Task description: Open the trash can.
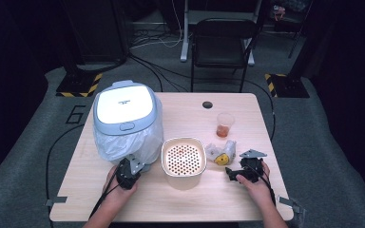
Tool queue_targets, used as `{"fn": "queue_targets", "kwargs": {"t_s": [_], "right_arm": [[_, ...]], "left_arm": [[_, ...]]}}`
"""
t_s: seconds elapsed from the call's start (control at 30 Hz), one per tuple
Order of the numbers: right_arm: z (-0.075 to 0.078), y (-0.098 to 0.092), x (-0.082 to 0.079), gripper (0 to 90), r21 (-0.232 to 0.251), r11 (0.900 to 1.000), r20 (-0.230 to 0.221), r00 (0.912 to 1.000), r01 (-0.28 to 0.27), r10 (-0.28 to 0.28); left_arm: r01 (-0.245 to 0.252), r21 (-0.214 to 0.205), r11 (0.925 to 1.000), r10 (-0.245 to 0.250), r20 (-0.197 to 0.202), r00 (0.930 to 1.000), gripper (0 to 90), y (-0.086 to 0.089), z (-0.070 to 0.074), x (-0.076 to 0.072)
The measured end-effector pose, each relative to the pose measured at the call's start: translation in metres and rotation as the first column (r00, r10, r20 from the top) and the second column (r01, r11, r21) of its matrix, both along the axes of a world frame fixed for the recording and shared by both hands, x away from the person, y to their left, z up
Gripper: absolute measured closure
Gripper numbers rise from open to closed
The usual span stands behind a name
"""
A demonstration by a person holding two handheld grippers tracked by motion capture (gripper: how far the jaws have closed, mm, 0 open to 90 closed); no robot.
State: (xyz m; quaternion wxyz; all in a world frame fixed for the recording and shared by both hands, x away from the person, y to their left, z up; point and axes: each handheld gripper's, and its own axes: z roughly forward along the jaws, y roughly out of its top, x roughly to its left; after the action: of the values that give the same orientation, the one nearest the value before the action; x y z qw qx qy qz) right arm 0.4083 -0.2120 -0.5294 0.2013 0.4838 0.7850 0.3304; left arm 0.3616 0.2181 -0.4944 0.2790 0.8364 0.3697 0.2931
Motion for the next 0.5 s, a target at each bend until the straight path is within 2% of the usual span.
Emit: {"fn": "queue_targets", "kwargs": {"t_s": [0.03,0.07,0.13,0.2,0.23,0.27,0.3,0.33,0.47,0.5], "right_arm": [[0.000,0.000,0.000,0.0,0.000,1.0000,0.000,1.0000,0.000,0.000],[0.000,0.000,0.000,0.0,0.000,1.0000,0.000,1.0000,0.000,0.000],[0.000,0.000,0.000,0.0,0.000,1.0000,0.000,1.0000,0.000,0.000],[0.000,0.000,0.000,0.0,0.000,1.0000,0.000,1.0000,0.000,0.000],[0.000,0.000,0.000,0.0,0.000,1.0000,0.000,1.0000,0.000,0.000],[0.000,0.000,0.000,0.0,0.000,1.0000,0.000,1.0000,0.000,0.000],[0.000,0.000,0.000,0.0,0.000,1.0000,0.000,1.0000,0.000,0.000],[0.000,0.000,0.000,0.0,0.000,1.0000,0.000,1.0000,0.000,0.000],[0.000,0.000,0.000,0.0,0.000,1.0000,0.000,1.0000,0.000,0.000],[0.000,0.000,0.000,0.0,0.000,1.0000,0.000,1.0000,0.000,0.000]], "left_arm": [[-0.002,0.026,0.9997,0.002,0.006,1.0000,89.8,0.000,0.000,0.001],[0.022,0.034,0.9992,-0.022,-0.003,0.9998,89.3,0.001,0.000,0.001],[0.034,0.028,0.9990,-0.034,-0.002,0.9994,89.7,0.003,0.000,0.003],[0.048,0.006,0.9988,-0.048,-0.034,0.9983,89.9,0.005,0.002,0.007],[0.069,0.020,0.9974,-0.068,-0.049,0.9965,89.8,0.007,0.004,0.009],[0.065,0.015,0.9977,-0.064,-0.056,0.9964,89.3,0.007,0.004,0.008],[0.057,0.009,0.9984,-0.056,-0.036,0.9978,88.2,0.007,0.003,0.008],[0.073,0.024,0.9970,-0.072,-0.034,0.9968,88.3,0.007,0.003,0.008],[0.133,0.055,0.9895,-0.131,-0.052,0.9901,84.5,0.011,0.006,0.011],[0.125,0.034,0.9915,-0.124,-0.053,0.9909,83.7,0.012,0.006,0.011]]}}
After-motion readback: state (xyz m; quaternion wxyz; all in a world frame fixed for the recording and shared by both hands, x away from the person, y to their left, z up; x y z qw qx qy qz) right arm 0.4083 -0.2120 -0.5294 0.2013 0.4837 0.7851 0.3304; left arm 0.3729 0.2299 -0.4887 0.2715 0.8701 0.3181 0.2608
